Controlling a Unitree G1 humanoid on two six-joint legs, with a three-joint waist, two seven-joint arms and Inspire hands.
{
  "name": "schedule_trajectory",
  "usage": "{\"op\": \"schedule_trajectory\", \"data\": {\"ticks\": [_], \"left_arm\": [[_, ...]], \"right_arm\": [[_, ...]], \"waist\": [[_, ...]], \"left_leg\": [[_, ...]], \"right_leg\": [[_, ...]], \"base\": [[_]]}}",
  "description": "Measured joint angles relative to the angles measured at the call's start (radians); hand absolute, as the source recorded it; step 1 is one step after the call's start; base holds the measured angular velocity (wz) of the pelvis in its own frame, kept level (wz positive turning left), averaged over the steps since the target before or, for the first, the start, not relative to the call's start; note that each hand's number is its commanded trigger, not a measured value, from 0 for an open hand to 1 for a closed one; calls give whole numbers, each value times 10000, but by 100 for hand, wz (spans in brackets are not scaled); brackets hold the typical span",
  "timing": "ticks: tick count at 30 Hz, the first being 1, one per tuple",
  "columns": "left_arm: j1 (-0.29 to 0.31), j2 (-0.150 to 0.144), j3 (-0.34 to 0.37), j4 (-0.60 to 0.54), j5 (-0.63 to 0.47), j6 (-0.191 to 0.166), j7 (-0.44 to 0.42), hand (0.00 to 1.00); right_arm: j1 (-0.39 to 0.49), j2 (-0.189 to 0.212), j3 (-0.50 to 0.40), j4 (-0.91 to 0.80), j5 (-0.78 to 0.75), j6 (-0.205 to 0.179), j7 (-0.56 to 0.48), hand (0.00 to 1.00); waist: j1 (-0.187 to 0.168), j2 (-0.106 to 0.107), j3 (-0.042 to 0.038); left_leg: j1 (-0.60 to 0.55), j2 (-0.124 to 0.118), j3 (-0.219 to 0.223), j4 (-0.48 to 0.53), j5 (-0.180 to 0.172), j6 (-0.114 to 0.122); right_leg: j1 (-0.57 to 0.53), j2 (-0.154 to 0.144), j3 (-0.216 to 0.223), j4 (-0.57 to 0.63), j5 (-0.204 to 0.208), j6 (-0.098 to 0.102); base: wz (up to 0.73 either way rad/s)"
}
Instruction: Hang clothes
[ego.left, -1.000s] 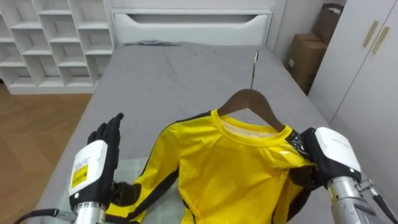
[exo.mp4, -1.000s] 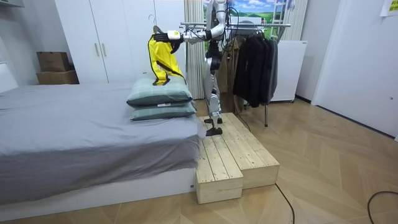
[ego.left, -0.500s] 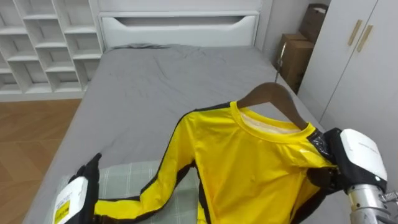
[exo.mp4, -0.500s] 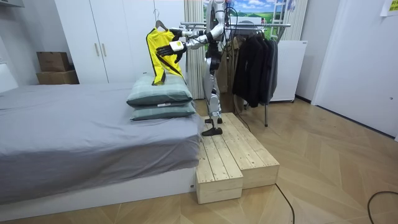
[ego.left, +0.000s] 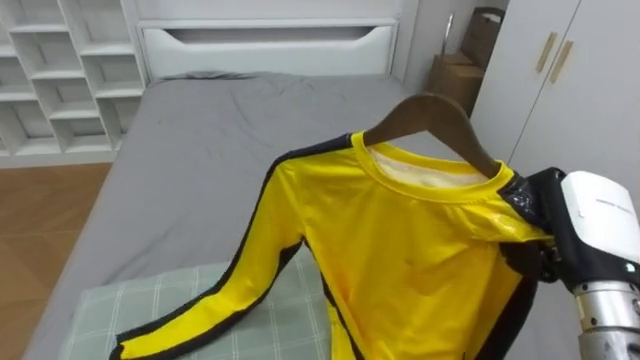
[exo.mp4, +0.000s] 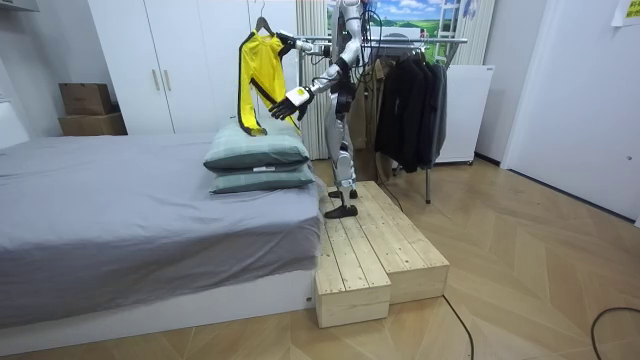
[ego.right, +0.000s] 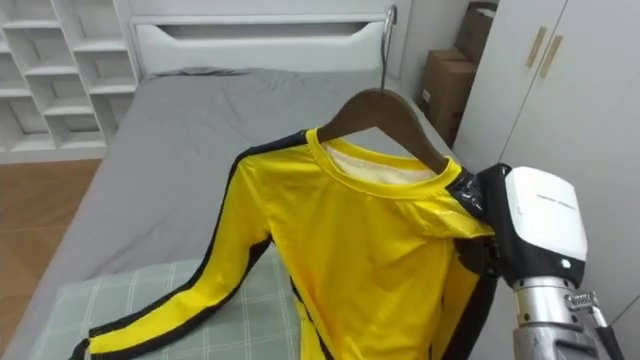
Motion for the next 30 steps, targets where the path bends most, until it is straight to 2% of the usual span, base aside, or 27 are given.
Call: {"op": "schedule_trajectory", "data": {"ticks": [4, 10, 15, 17, 18, 19, 20, 21, 22, 23, 24, 25, 26, 27, 28, 29, 30], "left_arm": [[25, -91, -15, 416, 1, -68, -207, 0], [54, -69, 4, 1246, -123, -131, -238, 0], [77, -14, 17, 2124, -143, -121, -369, 0], [35, 122, 43, 2578, -109, -127, -294, 0], [0, 270, 36, 2915, -137, -137, -201, 0], [-11, 345, 39, 3099, -143, -140, -147, 0], [-40, 469, 23, 3408, -142, -138, -69, 0], [-88, 545, 19, 3647, -186, -123, 65, 0], [-101, 612, 24, 3718, -196, -98, 126, 0], [-100, 673, 33, 3778, -195, -38, 253, 0], [-86, 668, 47, 3797, -196, 8, 311, 0], [38, 569, 219, 3801, -208, 66, 396, 0], [187, 455, 352, 3800, -218, 213, 492, 0], [227, 319, 538, 3804, -381, 353, 481, 0], [209, 227, 648, 3803, -431, 370, 483, 0], [191, 29, 749, 3790, -475, 368, 491, 0], [158, -108, 862, 3796, -502, 350, 509, 0]], "right_arm": [[22, -61, 0, -379, -47, -114, -71, 100], [404, -58, -1, -1031, -41, -399, -135, 100], [547, -46, -1, -1085, -168, -470, -134, 100], [963, -44, -9, -1456, -136, -487, -135, 100], [1126, -41, 11, -1639, -148, -588, -138, 100], [1180, -39, 15, -1690, -147, -677, -147, 100], [1238, -39, 17, -1744, -160, -826, -254, 100], [1271, -37, 26, -1746, -162, -897, -441, 100], [1271, -36, 26, -1746, -164, -902, -523, 100], [1276, -37, 25, -1744, -213, -909, -763, 100], [1302, -34, 26, -1745, -245, -919, -872, 100], [1279, -42, 27, -1748, -270, -1010, -1001, 100], [1252, -103, 209, -1877, -346, -1251, -1214, 100], [1182, -128, 502, -1939, -339, -1414, -1477, 100], [1066, -128, 663, -1932, -339, -1469, -1549, 100], [802, -128, 858, -1920, -333, -1537, -1579, 100], [561, -98, 991, -1881, -334, -1592, -1646, 100]], "waist": [[-10, -145, 50], [-49, -272, -29], [-181, -334, -44], [-180, -323, -35], [-152, -274, 23], [-139, -253, 37], [-152, -207, 67], [-161, -225, 64], [-154, -226, 62], [-120, -226, 64], [-45, -208, 59], [197, -126, 47], [366, 5, 34], [452, 12, 36], [512, 12, 39], [561, 90, 19], [562, 128, 39]], "left_leg": [[-18, 23, 112, -1, -7, -13], [35, 101, 340, 16, -100, -53], [101, 374, 721, 393, -381, -171], [126, 717, 1018, 823, -696, -329], [167, 947, 1185, 1156, -911, -442], [163, 1081, 1284, 1359, -1021, -504], [104, 1330, 1374, 1836, -1290, -623], [18, 1573, 1476, 2290, -1475, -741], [-11, 1669, 1537, 2489, -1554, -805], [-155, 1848, 1557, 2989, -1655, -898], [-235, 1909, 1467, 3249, -1648, -894], [-332, 1910, 887, 3683, -1581, -790], [-359, 1727, -145, 3801, -1536, -709], [-405, 1248, -1319, 3601, -1593, -637], [-421, 820, -1796, 3317, -1635, -598], [-673, 80, -2295, 2628, -1595, -446], [-903, -373, -2484, 1962, -1101, 108]], "right_leg": [[-66, 17, 91, 8, -5, 1], [-77, 75, 304, 43, -2, 0], [-73, 281, 728, 116, 12, -24], [-87, 542, 980, 283, -8, -71], [-133, 713, 1128, 412, -49, -177], [-145, 798, 1195, 481, -91, -251], [-188, 981, 1338, 696, -211, -451], [-329, 1165, 1489, 981, -404, -671], [-439, 1250, 1600, 1179, -529, -744], [-641, 1434, 1956, 1511, -827, -820], [-756, 1532, 2159, 1666, -868, -846], [-928, 1755, 2722, 1876, -862, -923], [-988, 1985, 3363, 1954, -785, -984], [-1046, 2046, 4020, 2045, -691, -1006], [-1158, 2050, 4401, 2152, -669, -987], [-1372, 2050, 4950, 2212, -567, -888], [-1690, 2093, 5383, 2350, -503, -781]], "base": [[-8], [-11], [-24], [-47], [-54], [-59], [-52], [-51], [-50], [-50], [-94], [-139], [-174], [-148], [-135], [-131], [-126]]}}
